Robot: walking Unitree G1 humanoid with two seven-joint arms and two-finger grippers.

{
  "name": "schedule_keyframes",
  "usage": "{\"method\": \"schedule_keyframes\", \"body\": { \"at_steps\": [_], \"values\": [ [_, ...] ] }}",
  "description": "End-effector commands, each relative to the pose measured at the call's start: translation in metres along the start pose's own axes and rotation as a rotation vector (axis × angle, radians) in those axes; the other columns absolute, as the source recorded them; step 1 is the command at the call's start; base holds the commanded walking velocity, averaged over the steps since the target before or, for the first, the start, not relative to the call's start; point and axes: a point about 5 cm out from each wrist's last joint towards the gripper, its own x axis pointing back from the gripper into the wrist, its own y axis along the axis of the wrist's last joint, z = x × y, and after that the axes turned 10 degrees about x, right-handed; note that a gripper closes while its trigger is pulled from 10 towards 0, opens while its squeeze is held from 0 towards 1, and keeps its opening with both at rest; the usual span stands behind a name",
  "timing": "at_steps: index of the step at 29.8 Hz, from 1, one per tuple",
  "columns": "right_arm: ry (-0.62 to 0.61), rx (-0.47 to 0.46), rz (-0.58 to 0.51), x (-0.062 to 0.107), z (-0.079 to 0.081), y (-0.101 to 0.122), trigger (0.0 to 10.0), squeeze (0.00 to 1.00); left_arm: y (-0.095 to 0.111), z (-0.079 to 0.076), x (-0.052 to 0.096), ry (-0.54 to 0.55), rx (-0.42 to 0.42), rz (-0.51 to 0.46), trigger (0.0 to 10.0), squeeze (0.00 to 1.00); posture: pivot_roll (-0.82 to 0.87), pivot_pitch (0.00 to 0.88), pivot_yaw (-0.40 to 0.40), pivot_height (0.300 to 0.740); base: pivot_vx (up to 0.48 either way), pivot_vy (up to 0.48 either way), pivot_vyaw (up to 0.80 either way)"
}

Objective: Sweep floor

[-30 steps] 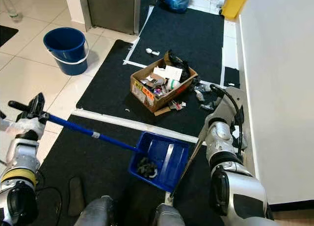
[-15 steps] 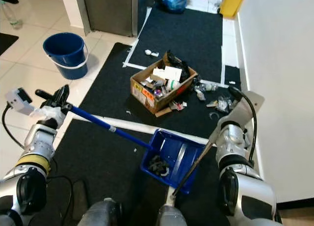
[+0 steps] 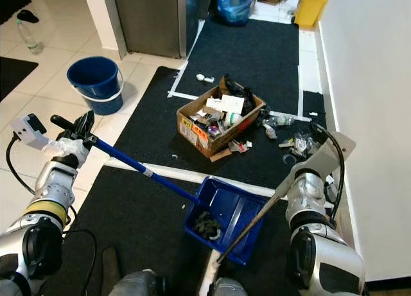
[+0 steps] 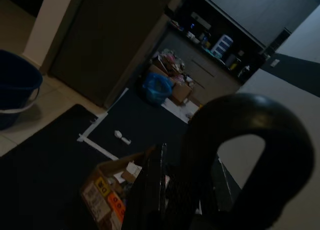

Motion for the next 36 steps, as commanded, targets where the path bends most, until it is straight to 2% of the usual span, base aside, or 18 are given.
{"method": "schedule_keyframes", "body": {
  "at_steps": [1, 4, 10, 16, 26, 36],
  "values": [
    [-0.012, 0.06, -0.016, -0.003, -0.007, 0.007, 10.0, 0.0, 0.009, 0.006, 0.003, 0.036, 0.016, -0.052, 10.0, 0.0, 0.12, 0.0, -0.034, 0.74, 0.356, 0.0, 0.0],
    [-0.018, 0.096, -0.016, -0.005, -0.01, 0.011, 10.0, 0.0, 0.015, 0.009, 0.005, 0.057, 0.017, -0.081, 10.0, 0.0, 0.12, 0.0, -0.036, 0.74, 0.363, 0.0, 0.0],
    [-0.025, 0.077, -0.019, -0.005, -0.007, 0.012, 10.0, 0.0, 0.018, 0.012, 0.007, 0.064, 0.007, -0.076, 10.0, 0.0, 0.15, 0.0, -0.02, 0.74, 0.369, 0.0, 0.0],
    [-0.026, 0.073, 0.009, -0.001, -0.004, 0.002, 10.0, 0.0, 0.016, 0.015, 0.011, 0.069, 0.004, -0.066, 10.0, 0.0, 0.16, 0.0, -0.017, 0.74, 0.369, 0.0, 0.0],
    [-0.025, 0.072, 0.011, -0.001, -0.001, 0.001, 10.0, 0.0, 0.014, 0.014, 0.01, 0.059, 0.001, -0.05, 10.0, 0.0, 0.16, 0.0, -0.012, 0.74, 0.371, 0.0, 0.0],
    [-0.034, 0.071, 0.008, 0.0, -0.006, -0.001, 10.0, 0.0, 0.013, 0.01, 0.006, 0.037, -0.002, -0.043, 10.0, 0.0, 0.13, 0.0, 0.0, 0.74, 0.369, 0.0, 0.0]
  ]
}}
